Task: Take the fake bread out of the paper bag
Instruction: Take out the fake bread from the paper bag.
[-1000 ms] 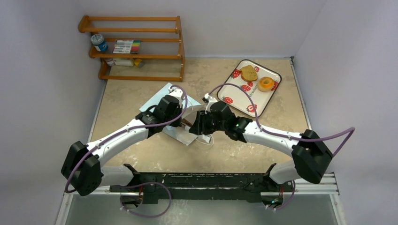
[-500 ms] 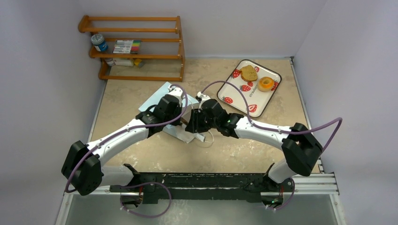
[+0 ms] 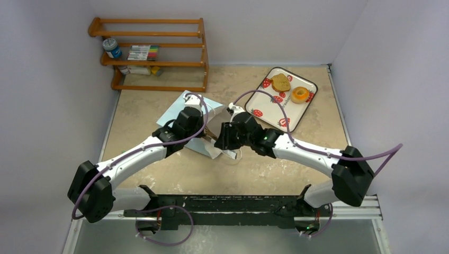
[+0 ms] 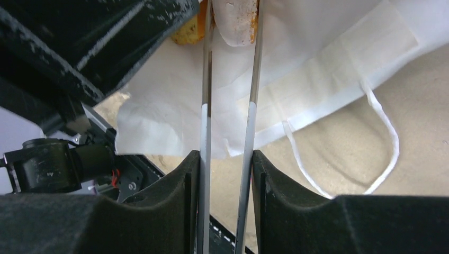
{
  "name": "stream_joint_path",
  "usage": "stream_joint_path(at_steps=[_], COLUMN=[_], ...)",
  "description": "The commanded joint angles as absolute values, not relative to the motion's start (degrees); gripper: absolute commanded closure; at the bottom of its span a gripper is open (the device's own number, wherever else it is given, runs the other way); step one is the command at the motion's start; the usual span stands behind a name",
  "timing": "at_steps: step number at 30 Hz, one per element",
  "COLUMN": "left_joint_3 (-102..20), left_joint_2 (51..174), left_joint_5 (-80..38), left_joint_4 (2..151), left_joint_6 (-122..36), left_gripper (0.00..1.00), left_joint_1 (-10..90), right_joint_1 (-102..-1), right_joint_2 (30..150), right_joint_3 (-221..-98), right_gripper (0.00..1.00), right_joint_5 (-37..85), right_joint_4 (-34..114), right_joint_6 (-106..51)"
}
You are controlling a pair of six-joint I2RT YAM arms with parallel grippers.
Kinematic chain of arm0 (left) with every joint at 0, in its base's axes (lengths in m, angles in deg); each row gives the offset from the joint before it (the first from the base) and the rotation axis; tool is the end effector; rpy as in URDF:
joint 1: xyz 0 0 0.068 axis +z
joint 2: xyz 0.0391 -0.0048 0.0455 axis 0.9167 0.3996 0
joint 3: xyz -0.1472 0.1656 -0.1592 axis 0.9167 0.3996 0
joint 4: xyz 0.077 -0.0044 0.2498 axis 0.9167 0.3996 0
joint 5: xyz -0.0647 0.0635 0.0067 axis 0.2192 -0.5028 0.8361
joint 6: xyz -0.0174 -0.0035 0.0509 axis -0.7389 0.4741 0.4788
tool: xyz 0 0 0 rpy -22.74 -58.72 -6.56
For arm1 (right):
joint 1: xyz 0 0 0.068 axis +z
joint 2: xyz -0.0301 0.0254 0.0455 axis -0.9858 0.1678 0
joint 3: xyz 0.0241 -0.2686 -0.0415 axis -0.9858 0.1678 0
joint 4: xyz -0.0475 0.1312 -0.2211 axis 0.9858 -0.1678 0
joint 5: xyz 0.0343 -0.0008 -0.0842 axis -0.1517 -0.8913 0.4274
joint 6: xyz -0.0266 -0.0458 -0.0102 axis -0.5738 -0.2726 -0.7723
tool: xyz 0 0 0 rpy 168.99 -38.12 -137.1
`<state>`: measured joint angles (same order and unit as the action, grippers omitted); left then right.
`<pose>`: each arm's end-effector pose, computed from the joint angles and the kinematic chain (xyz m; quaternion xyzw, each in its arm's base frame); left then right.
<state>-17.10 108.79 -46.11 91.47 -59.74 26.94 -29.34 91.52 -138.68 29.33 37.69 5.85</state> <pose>0.2170 -0.1655 0.2579 0.0166 0.8853 -0.1416 0.4426 0.2033 0.2530 0.2583 -0.0926 0.8629 0.3645 0.3375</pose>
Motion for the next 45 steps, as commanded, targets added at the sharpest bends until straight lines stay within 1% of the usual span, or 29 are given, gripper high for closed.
stream_joint_path(at_steps=[1,20,32,42,45], left_joint_3=[-16.13,-14.84,-14.46,-14.34,-14.06], left_joint_2=[106.96,105.63,104.86,107.03,106.88], left_joint_5=[-51.29,-56.24,-58.25,-55.87,-55.13], left_joint_4=[86.83,86.88,87.07,85.94,85.82], left_joint_6=[-63.47,-66.07,-68.4,-67.73,-67.22], left_gripper=[1.0,1.0,1.0,1.0,1.0], left_joint_1=[27.0,28.61,33.64,36.59,36.89], right_joint_1=[-29.46,-29.46,-29.48,-29.45,-29.53], right_joint_2=[86.44,72.8,65.12,59.33,56.85], right_joint_3=[-137.29,-135.11,-132.99,-133.76,-133.89], right_gripper=[1.0,1.0,1.0,1.0,1.0], right_joint_5=[31.42,29.09,30.23,36.19,41.29], right_joint_4=[37.0,27.29,22.35,16.18,15.18], right_joint_6=[6.52,9.42,10.26,15.29,17.51])
